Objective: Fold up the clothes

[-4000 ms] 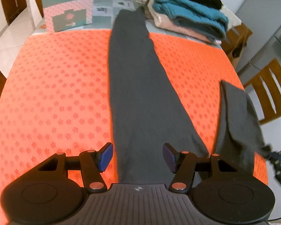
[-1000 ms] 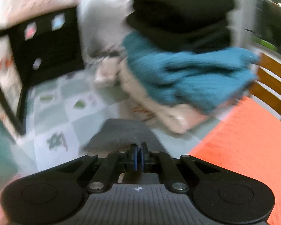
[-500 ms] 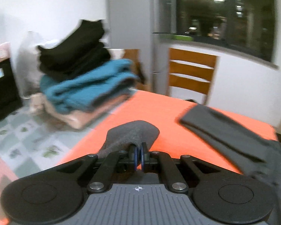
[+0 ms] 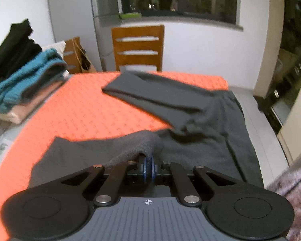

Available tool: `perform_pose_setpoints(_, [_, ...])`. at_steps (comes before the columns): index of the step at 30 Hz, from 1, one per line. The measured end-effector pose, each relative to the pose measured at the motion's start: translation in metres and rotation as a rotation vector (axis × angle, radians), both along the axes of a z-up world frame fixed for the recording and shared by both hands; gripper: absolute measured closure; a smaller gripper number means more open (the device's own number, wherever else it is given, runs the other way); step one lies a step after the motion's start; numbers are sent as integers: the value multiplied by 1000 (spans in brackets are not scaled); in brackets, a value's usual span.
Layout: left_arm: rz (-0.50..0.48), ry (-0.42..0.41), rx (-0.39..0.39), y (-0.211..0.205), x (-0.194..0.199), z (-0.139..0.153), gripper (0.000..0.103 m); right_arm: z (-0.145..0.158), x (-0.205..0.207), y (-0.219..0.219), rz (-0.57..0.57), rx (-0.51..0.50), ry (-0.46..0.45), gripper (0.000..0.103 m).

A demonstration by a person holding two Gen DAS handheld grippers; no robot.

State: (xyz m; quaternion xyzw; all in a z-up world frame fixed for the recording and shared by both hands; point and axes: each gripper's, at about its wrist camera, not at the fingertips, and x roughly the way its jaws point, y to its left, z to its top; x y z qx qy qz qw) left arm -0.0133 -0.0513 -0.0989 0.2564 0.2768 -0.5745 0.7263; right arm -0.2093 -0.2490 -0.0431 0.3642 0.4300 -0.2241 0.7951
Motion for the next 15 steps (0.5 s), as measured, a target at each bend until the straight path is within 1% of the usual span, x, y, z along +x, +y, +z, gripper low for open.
perform_pose_setpoints(3, [-7, 23, 30, 5, -8, -6, 84, 0, 2, 0, 27, -9, -3, 68])
perform_pose_setpoints(5, [-7, 47, 37, 9, -9, -8, 70, 1, 3, -1, 40, -13, -6, 67])
perform_pose_setpoints(8, [-31, 85, 53, 14, -13, -6, 56, 1, 4, 0, 53, -15, -12, 62])
perform_pose_setpoints(9, [-42, 93, 58, 16, -15, -6, 55, 1, 5, 0, 57, -15, -14, 62])
perform_pose_setpoints(11, [-59, 106, 72, 21, -19, -5, 47, -1, 4, 1, 63, -13, -15, 62])
perform_pose_setpoints(15, [-56, 145, 99, 29, -23, -3, 40, -3, -1, 3, 63, -10, -10, 62])
